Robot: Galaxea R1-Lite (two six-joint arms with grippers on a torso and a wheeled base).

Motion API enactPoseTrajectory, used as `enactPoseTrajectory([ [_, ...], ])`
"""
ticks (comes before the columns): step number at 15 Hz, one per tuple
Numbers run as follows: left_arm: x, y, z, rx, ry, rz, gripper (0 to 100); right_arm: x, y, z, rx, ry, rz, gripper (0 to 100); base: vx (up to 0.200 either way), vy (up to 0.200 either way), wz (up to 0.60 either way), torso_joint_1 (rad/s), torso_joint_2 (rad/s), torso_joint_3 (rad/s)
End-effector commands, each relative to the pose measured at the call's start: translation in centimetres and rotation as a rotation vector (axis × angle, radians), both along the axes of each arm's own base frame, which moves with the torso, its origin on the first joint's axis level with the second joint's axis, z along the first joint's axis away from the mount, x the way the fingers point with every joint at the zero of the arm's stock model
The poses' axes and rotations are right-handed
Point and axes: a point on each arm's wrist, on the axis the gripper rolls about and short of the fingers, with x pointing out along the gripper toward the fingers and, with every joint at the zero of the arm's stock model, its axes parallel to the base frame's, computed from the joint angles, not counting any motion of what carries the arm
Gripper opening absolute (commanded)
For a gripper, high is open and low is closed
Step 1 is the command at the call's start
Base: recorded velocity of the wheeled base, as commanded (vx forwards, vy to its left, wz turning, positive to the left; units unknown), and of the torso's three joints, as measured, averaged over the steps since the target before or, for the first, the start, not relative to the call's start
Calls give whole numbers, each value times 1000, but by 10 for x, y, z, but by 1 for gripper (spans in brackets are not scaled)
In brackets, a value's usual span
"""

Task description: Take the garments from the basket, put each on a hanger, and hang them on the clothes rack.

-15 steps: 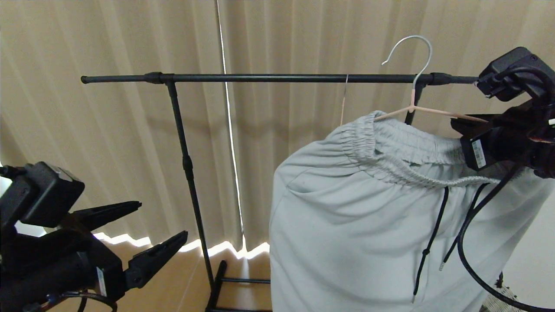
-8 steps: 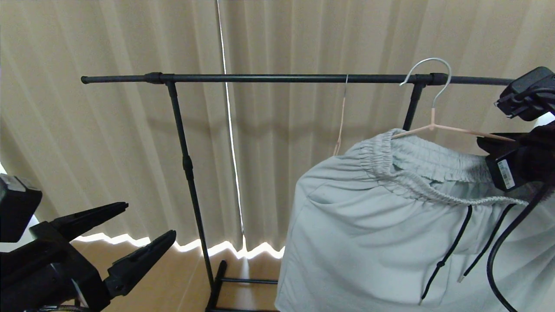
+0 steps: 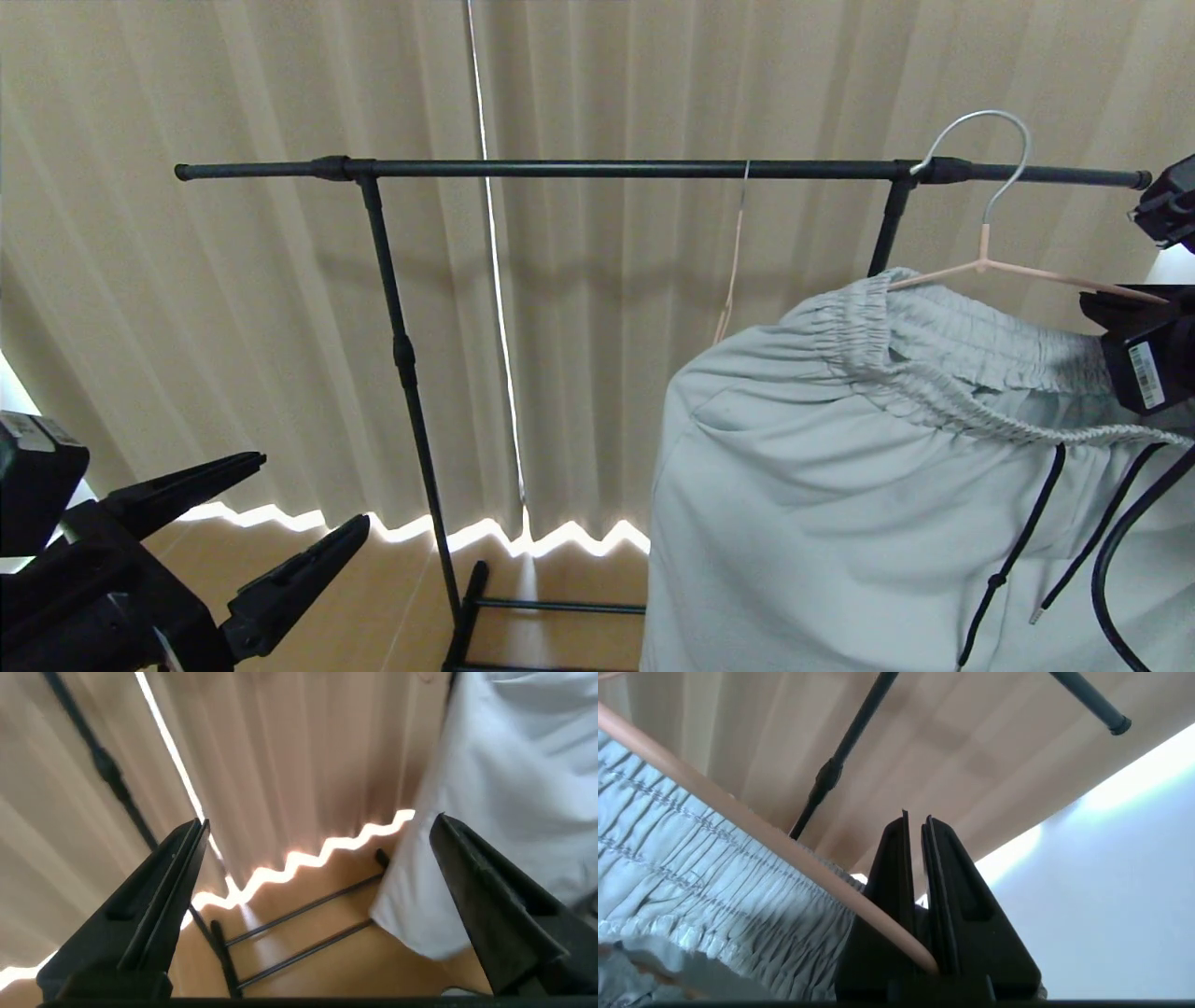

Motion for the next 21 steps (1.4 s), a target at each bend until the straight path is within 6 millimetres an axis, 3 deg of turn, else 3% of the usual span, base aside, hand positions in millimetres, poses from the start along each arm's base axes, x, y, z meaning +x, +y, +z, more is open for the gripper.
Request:
enactPoseTrajectory([
  [1, 1, 0, 1, -2, -4, 8, 100, -3, -1, 1, 2, -10, -1, 0, 0, 0, 0, 0, 0, 0],
  [11, 13, -6, 10, -4, -9, 5, 100, -5, -7, -24, -23, 76, -28, 0, 0, 0, 0, 0, 0, 0],
  [14, 17, -8, 7, 5, 7, 6, 100, 3, -6, -31, 20, 99, -50, 0, 0, 0, 0, 0, 0, 0],
  [21, 18, -7, 7, 11, 5, 15, 100, 3, -5, -31, 23, 99, -48, 0, 0, 200, 0, 10, 2, 2],
])
